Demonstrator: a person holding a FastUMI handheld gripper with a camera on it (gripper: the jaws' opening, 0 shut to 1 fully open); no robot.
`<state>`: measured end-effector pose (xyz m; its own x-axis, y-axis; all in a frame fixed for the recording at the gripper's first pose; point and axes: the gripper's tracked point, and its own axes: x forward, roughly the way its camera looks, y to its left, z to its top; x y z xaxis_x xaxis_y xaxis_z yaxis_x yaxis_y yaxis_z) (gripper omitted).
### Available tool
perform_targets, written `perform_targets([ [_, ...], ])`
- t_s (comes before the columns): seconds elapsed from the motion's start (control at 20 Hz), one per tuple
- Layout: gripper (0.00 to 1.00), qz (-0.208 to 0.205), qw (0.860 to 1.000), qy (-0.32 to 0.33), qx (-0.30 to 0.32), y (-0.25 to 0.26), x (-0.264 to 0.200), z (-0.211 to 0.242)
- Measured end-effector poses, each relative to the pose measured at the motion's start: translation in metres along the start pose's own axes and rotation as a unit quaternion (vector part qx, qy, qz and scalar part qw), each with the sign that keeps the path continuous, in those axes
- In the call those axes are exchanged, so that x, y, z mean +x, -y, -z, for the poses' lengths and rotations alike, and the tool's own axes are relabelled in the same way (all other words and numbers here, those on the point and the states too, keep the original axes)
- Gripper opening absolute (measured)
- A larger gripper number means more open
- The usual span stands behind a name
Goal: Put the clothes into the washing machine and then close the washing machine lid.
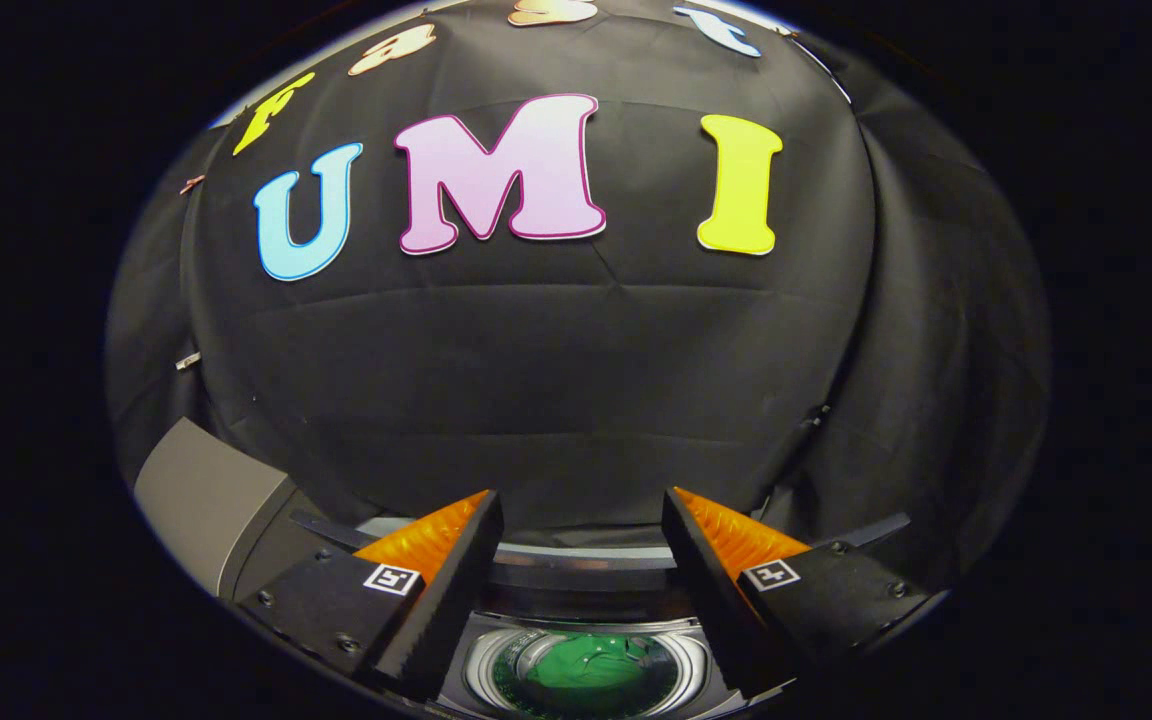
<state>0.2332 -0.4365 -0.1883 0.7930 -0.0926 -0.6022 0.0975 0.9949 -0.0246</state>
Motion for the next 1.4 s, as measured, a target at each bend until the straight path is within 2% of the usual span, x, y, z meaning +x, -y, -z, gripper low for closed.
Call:
perform_targets([
  [0.4,1.0,0.011,1.0,-0.008,0.0,-0.003,-0.04,0.03],
  [0.75,1.0,0.008,0.999,-0.046,0.003,-0.007,-0.073,0.074],
  [1.0,1.0,0.008,0.997,-0.072,-0.017,-0.014,-0.092,0.105],
  [1.2,1.0,0.0,0.999,-0.036,-0.014,-0.029,-0.105,0.08],
  [1.4,1.0,-0.002,0.997,0.075,-0.003,-0.046,-0.136,0.009],
])
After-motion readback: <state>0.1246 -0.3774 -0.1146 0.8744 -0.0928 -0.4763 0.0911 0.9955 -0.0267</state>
